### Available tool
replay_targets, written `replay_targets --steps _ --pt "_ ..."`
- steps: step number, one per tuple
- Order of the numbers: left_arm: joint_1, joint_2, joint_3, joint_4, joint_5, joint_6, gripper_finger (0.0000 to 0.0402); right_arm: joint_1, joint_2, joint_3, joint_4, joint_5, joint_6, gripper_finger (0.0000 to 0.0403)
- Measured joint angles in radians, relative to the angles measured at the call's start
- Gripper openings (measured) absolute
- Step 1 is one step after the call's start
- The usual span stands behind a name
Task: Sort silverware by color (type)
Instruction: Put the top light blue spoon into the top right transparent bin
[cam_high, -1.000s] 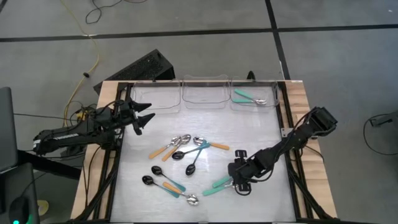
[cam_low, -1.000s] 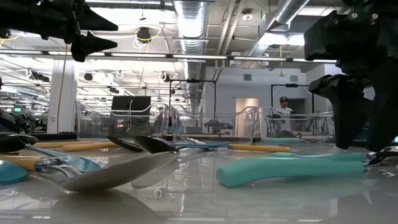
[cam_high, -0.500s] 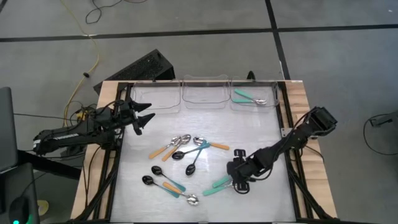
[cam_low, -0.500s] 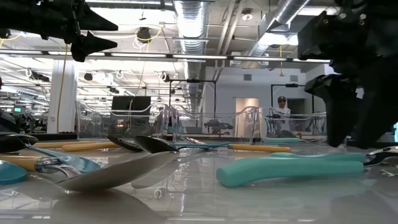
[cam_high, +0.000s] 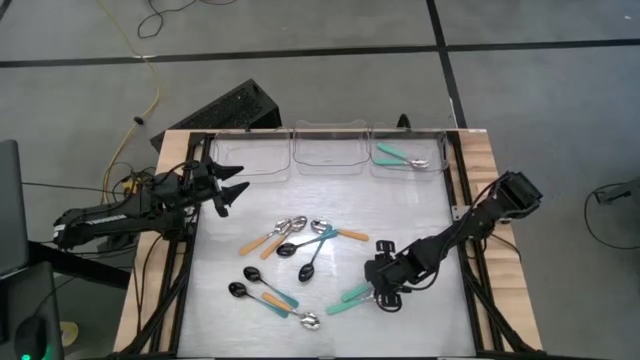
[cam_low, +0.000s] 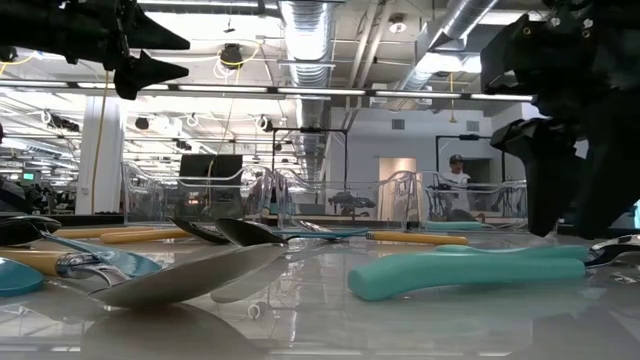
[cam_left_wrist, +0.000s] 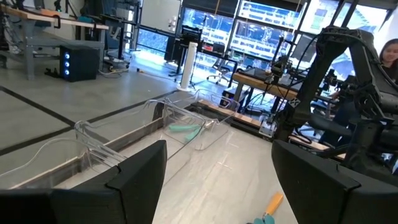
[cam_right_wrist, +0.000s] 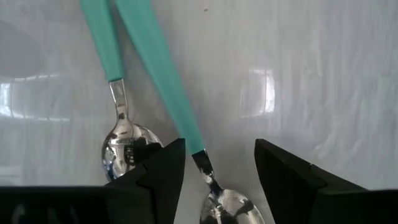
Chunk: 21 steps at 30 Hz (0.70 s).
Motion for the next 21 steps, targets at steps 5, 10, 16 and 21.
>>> replay_targets --steps 5,10,16,21 --pt "0.0 0.0 0.0 -0.004 0.0 0.0 0.0277 0.009 0.015 0.001 0.004 0.001 0.0 0.0219" --pt "0.0 0.0 0.0 -0.004 0.0 0.0 0.0277 0.023 0.062 0.001 0.031 0.007 -0.01 0.0219" --pt "0.0 0.0 0.0 -0.001 0.0 0.0 0.0277 0.027 0.077 0.004 0.026 0.001 -0.017 0.0211" --pt "0.0 0.0 0.0 -0.002 0.0 0.0 0.0277 0.016 0.07 0.003 0.019 -0.005 -0.018 0.0174"
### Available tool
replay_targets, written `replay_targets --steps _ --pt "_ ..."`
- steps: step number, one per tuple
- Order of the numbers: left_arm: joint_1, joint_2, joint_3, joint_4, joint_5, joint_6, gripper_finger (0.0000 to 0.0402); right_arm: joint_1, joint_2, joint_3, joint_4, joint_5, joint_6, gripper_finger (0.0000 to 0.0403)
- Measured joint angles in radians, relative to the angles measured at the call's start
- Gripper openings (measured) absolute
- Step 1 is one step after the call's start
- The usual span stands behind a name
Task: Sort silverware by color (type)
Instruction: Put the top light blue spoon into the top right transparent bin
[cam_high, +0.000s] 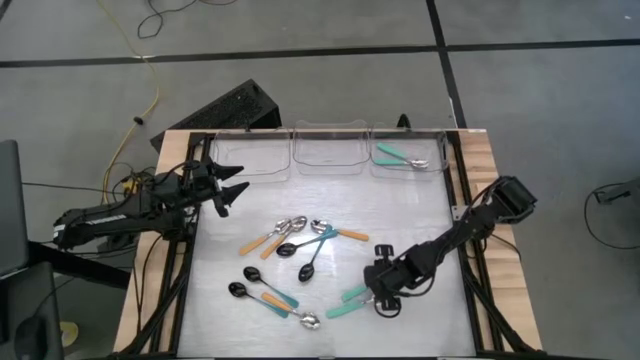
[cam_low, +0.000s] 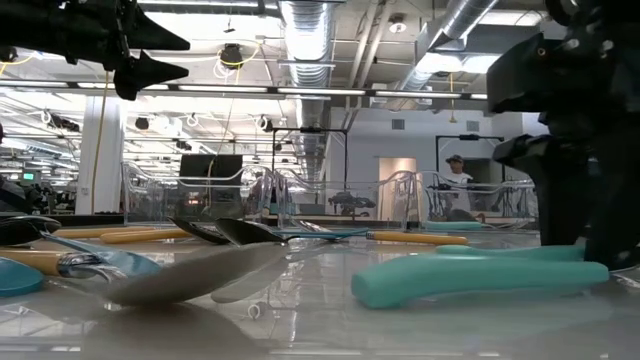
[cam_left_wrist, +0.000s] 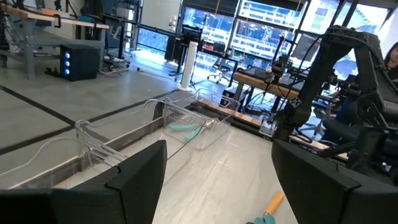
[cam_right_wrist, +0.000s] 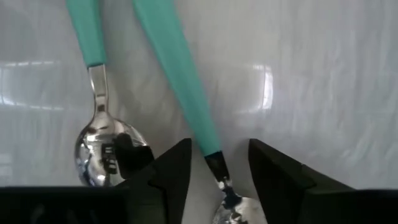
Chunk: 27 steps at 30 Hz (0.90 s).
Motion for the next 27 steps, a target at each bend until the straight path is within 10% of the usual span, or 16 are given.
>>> replay_targets --steps 9,27 --pt "0.0 0.0 0.0 0.0 -0.002 0.001 0.0277 -0.05 -0.008 -0.001 -0.012 -0.035 -0.002 0.0043" --pt "0.0 0.0 0.0 0.0 0.0 0.003 0.0277 -0.276 -0.412 -0.003 -0.209 0.155 -0.07 0.0045"
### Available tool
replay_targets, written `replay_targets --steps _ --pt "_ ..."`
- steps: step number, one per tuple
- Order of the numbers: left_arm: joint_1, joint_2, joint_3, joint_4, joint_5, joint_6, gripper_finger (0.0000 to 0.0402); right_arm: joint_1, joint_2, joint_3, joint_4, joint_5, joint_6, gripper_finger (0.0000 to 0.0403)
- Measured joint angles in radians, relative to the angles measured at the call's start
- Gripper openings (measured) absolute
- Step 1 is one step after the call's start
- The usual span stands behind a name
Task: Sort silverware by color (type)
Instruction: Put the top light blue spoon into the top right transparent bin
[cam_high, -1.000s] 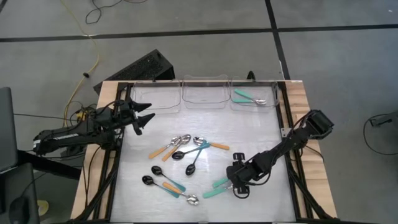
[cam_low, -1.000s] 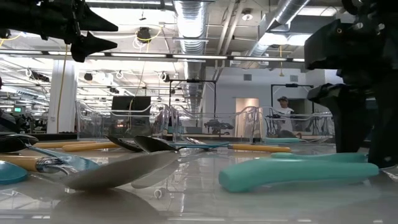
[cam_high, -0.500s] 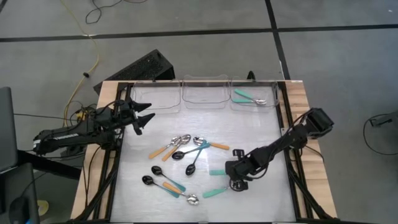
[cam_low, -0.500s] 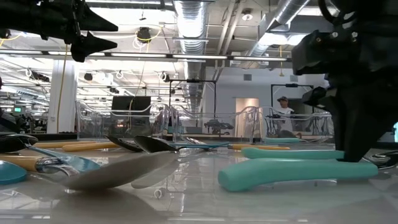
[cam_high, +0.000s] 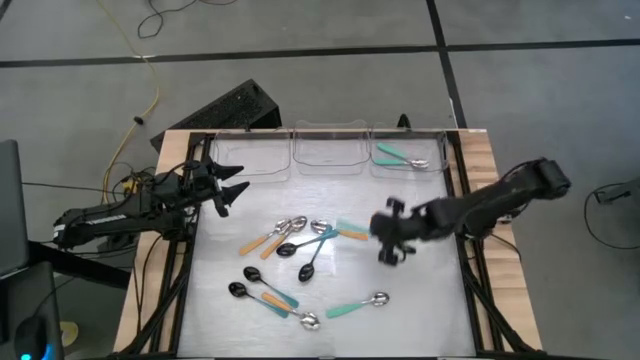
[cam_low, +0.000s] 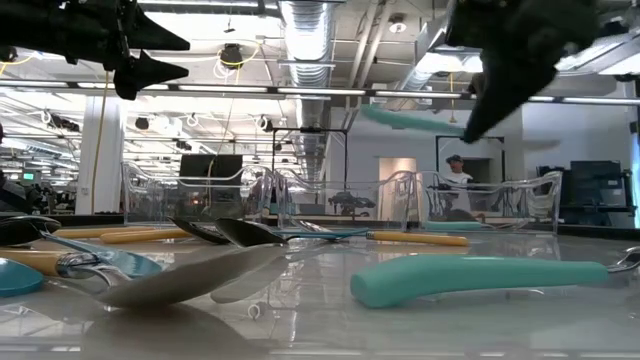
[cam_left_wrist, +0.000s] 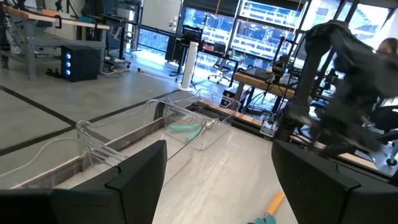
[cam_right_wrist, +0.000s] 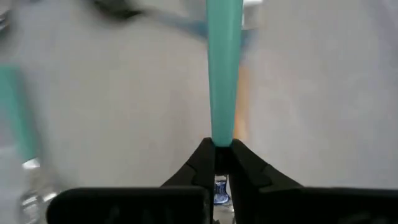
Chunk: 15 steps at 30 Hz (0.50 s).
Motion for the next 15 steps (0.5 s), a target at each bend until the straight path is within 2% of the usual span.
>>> replay_targets --steps 7,15 --pt "0.0 0.0 0.0 0.0 -0.013 -0.008 0.0277 -0.275 -0.201 0.0 -0.21 0.147 -0.066 0.0047" --pt "0.0 0.0 0.0 -0.001 -0.03 -0.01 0.0277 -0.683 -0.222 0.001 -0.153 0.165 -0.436 0.0048"
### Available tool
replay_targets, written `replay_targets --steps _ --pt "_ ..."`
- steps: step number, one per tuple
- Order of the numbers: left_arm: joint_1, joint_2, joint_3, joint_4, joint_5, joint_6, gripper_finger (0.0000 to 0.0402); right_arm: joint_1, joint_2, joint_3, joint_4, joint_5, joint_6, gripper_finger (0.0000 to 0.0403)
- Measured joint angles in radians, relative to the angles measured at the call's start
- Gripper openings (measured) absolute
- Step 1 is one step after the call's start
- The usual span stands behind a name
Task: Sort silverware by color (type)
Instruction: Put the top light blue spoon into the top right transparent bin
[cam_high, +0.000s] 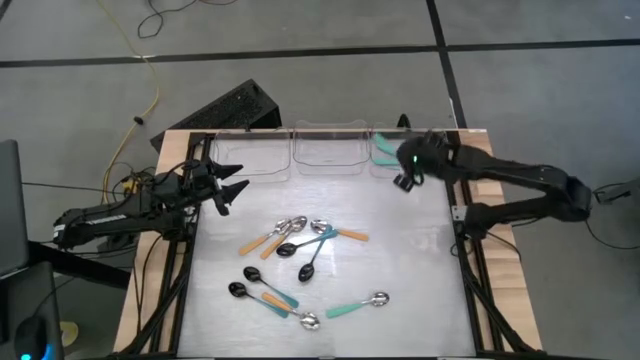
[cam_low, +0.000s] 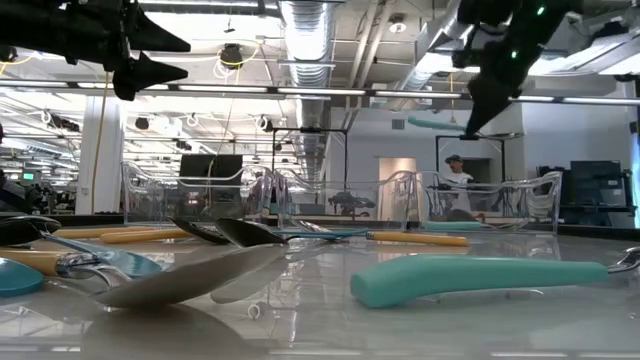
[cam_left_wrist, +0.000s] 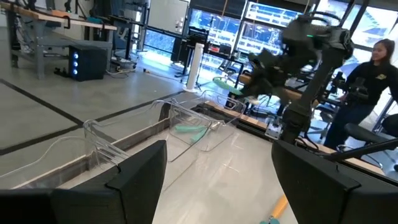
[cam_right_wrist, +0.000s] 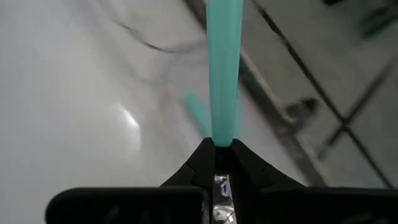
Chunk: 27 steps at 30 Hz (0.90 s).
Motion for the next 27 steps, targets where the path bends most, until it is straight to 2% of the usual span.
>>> replay_targets --steps 6,9,13,21,27 --pt "0.0 0.0 0.0 -0.002 -0.004 0.001 0.0277 -0.249 0.064 0.001 0.058 -0.032 -0.078 0.0048" --pt "0.0 0.0 0.0 -0.004 0.002 0.001 0.0277 -0.315 0.116 0.0 0.059 -0.092 -0.099 0.0048" --pt "0.0 0.0 0.0 -0.014 0.004 0.002 0.0277 -0.346 0.201 0.0 0.072 -0.209 -0.136 0.0048" --pt "0.0 0.0 0.0 -0.034 0.005 0.002 0.0277 -0.36 0.336 0.0 0.058 -0.182 -0.15 0.0048" --pt "0.0 0.0 0.0 -0.032 0.005 0.016 0.0277 -0.397 0.385 0.0 0.08 -0.182 -0.193 0.0048"
